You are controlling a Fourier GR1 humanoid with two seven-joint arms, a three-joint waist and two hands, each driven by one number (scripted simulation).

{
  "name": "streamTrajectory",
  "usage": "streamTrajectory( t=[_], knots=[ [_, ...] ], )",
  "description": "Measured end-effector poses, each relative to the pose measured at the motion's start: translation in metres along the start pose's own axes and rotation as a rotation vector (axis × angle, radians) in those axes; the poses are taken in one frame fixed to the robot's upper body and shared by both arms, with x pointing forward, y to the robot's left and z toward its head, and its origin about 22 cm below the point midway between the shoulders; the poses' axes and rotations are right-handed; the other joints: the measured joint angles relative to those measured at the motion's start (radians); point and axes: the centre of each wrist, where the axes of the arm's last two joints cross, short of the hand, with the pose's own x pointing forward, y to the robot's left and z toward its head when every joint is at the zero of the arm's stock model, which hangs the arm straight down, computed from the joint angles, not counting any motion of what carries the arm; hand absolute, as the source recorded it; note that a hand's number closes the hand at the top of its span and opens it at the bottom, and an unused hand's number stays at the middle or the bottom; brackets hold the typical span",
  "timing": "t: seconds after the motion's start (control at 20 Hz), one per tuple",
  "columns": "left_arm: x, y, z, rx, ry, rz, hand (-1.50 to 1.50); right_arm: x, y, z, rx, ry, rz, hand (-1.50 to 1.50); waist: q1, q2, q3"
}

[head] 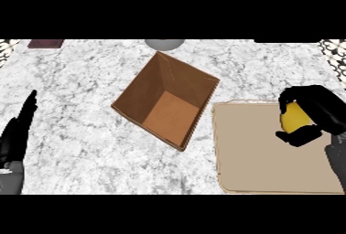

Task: Pick the lemon from the tray and place it in the cardboard box

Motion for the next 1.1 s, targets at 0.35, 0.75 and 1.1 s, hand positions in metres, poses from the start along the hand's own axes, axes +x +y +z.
streamTrajectory(
  t=[0.35,0.75,1.1],
  knots=[
    [0.002,0.000,-0.001,-0.001,0.010,0.005,0.00,0.032,-0.052,0.004,-0.244,-0.155,-0.039,1.50,-0.004,-0.002,0.000],
    [0.002,-0.003,0.004,-0.011,0.006,0.006,0.00,0.089,-0.088,-0.011,-0.272,-0.290,-0.159,1.50,0.006,0.000,0.000],
    [0.000,0.000,0.001,-0.009,0.001,0.005,0.00,0.155,-0.107,-0.051,-0.254,-0.299,-0.323,1.50,0.014,0.002,0.000]
  ],
)
